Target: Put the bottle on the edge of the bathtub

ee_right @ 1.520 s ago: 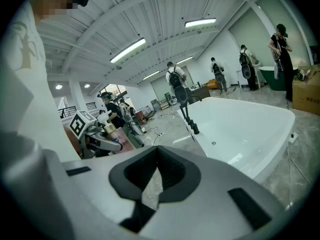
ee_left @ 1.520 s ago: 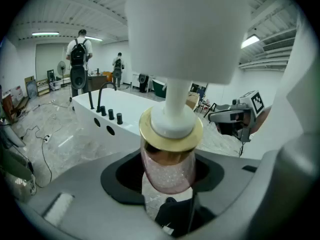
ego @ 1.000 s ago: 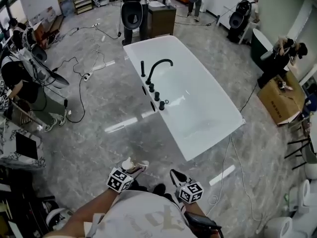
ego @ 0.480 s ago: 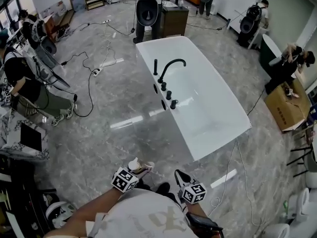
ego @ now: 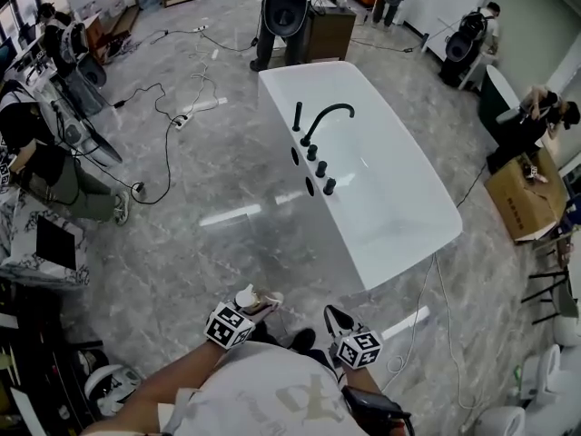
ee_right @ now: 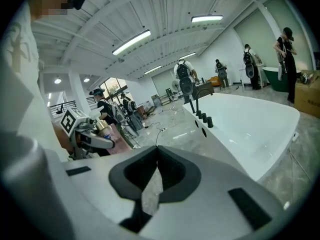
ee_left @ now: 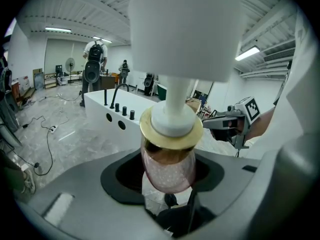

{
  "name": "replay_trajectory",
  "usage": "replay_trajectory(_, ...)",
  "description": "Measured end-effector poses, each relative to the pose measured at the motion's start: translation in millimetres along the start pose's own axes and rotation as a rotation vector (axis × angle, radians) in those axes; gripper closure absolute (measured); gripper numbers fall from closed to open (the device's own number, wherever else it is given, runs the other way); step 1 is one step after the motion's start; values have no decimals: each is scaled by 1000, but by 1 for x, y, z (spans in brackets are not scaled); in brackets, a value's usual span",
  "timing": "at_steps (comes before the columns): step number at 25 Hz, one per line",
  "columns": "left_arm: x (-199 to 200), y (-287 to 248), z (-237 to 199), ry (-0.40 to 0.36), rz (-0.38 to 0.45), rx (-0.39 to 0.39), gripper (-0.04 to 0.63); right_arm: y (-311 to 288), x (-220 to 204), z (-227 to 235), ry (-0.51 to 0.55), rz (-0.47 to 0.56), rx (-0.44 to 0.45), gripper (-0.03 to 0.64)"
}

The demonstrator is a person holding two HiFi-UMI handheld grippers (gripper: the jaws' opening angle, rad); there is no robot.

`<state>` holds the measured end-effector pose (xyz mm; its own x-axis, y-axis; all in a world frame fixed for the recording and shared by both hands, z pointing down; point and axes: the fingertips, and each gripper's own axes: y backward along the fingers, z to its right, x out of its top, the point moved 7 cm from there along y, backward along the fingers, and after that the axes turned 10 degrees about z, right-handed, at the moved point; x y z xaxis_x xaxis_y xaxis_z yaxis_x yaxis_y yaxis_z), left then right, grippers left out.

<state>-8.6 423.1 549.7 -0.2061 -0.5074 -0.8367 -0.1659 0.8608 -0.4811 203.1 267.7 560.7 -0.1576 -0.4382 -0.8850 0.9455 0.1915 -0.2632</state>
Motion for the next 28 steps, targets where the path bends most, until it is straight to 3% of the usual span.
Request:
replay_trajectory(12, -11, 17, -20, 32, 8, -17, 377, -5, 4, -20, 18, -13, -54, 611)
replay_trajectory(22, -14, 34, -54, 45, 26, 31, 377, -43, 1, -25, 41, -27, -40, 611)
replay_trajectory(28, -20, 37, -57, 48, 19, 14, 377, -37, 7, -34, 58, -13, -48, 611)
